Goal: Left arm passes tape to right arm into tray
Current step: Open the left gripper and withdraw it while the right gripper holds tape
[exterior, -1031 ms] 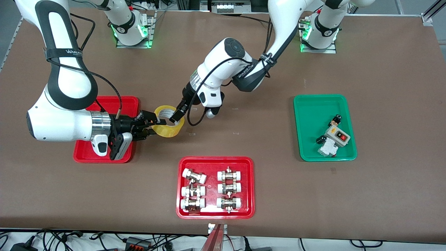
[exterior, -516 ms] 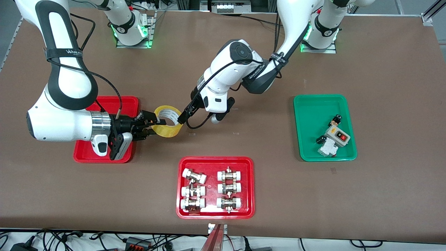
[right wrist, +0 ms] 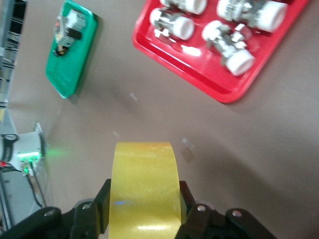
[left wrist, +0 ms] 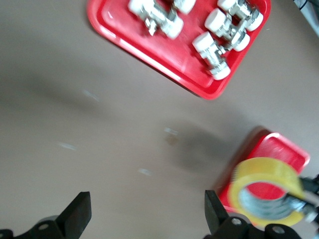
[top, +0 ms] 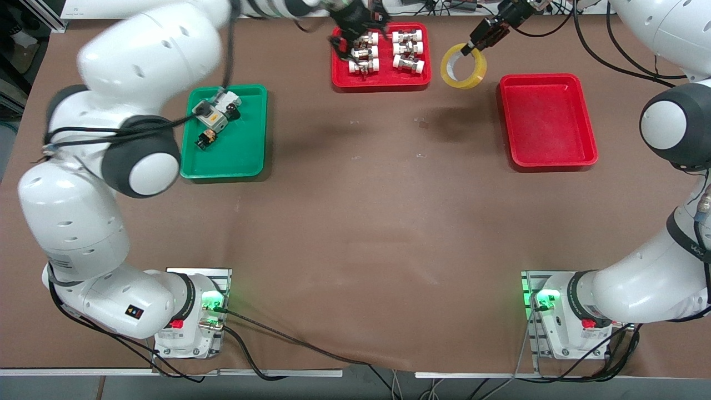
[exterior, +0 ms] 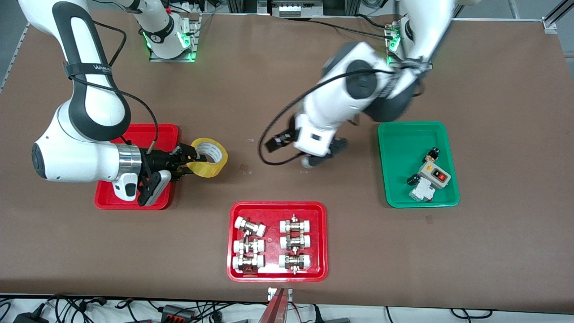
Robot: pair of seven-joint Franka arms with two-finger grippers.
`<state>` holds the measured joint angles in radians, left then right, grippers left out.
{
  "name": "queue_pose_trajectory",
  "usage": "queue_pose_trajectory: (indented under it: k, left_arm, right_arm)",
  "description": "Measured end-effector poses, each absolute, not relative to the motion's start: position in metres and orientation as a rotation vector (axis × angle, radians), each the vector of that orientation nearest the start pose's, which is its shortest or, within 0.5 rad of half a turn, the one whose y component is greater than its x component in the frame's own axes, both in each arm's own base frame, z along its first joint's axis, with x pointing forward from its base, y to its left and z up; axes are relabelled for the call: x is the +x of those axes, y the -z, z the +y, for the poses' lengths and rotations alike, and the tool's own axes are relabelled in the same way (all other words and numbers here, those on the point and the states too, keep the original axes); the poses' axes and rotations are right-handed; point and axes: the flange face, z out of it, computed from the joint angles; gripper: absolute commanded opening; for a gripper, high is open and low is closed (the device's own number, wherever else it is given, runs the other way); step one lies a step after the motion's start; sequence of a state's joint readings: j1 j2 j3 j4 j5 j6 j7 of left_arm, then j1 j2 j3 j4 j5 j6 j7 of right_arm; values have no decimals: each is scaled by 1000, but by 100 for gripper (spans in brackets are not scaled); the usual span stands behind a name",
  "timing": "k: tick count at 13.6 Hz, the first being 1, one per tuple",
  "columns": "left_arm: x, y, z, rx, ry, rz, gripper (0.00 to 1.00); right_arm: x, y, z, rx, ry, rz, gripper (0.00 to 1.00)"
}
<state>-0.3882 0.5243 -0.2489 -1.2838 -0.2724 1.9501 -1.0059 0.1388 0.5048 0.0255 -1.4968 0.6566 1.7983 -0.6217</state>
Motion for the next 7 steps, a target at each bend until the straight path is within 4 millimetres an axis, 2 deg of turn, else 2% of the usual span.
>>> queue_pose_trajectory:
  k: [2,4,7]
  left_arm:
    - [600,-491,-373,-3363,-314,-716,100]
    - [588,-502,-358,-3238,-242,-590,100]
    - [565,-527,-339,-3094,-210,-427,100]
  right_arm:
    - [670,-369,118,-2421,-61,-622,18]
    - [672,-351,55,-2447,-86,-485,18]
    - [653,-314,-38,-2446,-180,-235,19]
